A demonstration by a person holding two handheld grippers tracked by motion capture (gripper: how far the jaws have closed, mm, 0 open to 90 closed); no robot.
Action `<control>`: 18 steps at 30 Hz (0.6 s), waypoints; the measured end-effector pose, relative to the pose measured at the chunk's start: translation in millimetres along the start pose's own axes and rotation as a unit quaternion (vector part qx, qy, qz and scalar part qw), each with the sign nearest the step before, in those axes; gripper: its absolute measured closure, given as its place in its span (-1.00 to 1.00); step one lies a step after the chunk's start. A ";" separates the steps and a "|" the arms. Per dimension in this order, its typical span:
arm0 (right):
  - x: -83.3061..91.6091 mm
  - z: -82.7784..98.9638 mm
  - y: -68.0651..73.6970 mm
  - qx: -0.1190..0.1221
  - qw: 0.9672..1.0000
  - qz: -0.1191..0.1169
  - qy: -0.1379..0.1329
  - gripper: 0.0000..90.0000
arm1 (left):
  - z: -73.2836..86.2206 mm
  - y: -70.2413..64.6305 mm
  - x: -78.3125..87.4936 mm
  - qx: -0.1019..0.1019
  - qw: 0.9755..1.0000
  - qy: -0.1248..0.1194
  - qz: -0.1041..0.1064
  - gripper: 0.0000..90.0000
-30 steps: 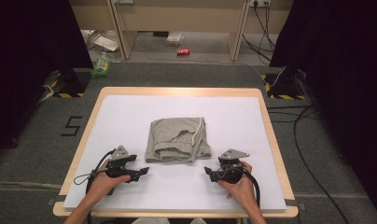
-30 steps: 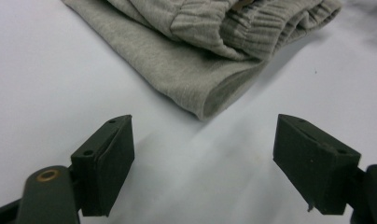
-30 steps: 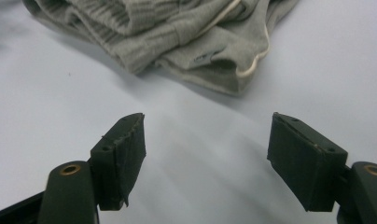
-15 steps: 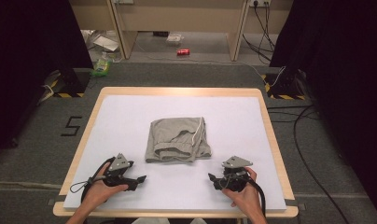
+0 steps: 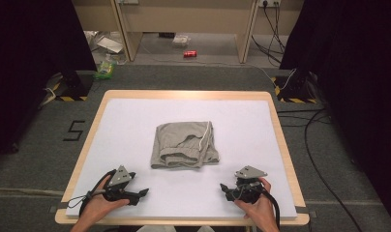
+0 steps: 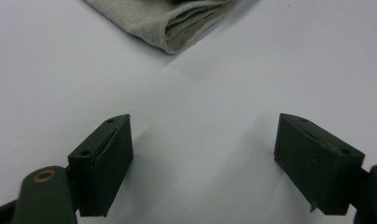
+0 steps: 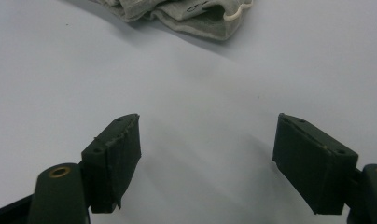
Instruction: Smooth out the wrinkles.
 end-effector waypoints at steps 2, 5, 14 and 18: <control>1.2 2.3 -0.7 0.002 1.000 0.003 0.000 -0.48 | 1.1 -1.0 1.2 0.000 1.000 0.000 0.001 -0.59; 4.4 6.1 -2.0 -0.001 1.000 0.006 0.001 -0.49 | 3.0 -3.3 3.9 0.001 1.000 0.000 -0.001 -0.60; 10.6 16.0 -4.0 -0.004 1.000 0.013 0.003 -0.51 | 10.4 -11.3 12.3 0.009 1.000 -0.013 -0.015 -0.60; 10.9 17.8 -2.3 0.000 1.000 0.016 0.002 -0.54 | 13.6 -15.0 16.2 0.011 1.000 -0.016 -0.018 -0.60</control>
Point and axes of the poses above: each handheld gripper's, and its own axes: x roughly backward along the jaws, z roughly out of its underside, y roughly to its left, the point moved 8 cm from there along -x, roughly forward along the jaws, and after that the axes turned 14 degrees about -x, right-handed, at the moved point
